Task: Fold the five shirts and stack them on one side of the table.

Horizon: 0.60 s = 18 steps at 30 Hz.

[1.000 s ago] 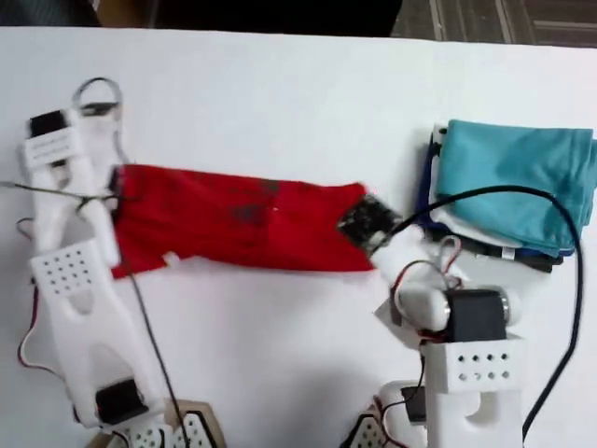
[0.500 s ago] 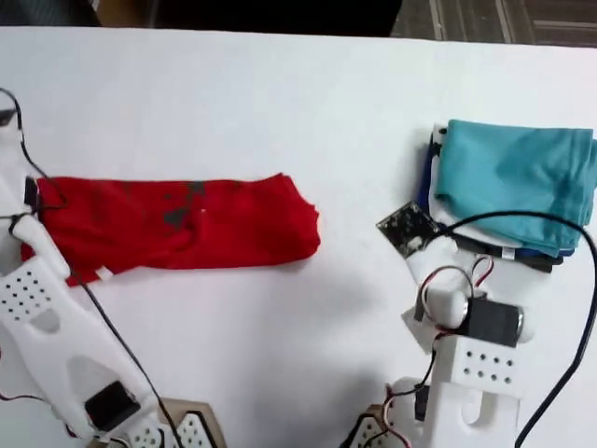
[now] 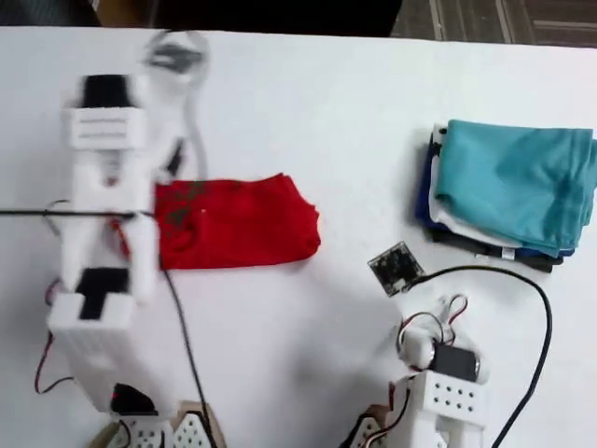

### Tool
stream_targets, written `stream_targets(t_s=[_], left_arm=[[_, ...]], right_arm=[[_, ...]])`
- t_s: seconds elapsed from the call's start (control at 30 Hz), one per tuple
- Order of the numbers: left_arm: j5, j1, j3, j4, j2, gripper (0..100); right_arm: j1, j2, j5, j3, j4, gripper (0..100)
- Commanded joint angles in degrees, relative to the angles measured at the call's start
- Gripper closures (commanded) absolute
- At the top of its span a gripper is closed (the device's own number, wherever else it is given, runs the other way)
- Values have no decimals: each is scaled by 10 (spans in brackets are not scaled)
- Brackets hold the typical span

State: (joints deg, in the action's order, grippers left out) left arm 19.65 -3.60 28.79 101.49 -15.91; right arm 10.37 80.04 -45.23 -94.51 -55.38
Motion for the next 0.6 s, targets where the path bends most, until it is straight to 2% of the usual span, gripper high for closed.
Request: stream_targets(t_s=[0.0, 0.13, 0.23, 0.57], left_arm=[[-5, 105, -1, 8, 57, 976], [-5, 186, -7, 1, 55, 976], [-5, 220, -7, -12, 55, 976], [-4, 229, -1, -21, -61, 975]], right_arm=[[7, 56, 32, -5, -9, 932], [7, 116, 32, -18, -40, 932], [7, 160, 33, -28, -65, 932], [7, 191, 35, -28, -92, 932]])
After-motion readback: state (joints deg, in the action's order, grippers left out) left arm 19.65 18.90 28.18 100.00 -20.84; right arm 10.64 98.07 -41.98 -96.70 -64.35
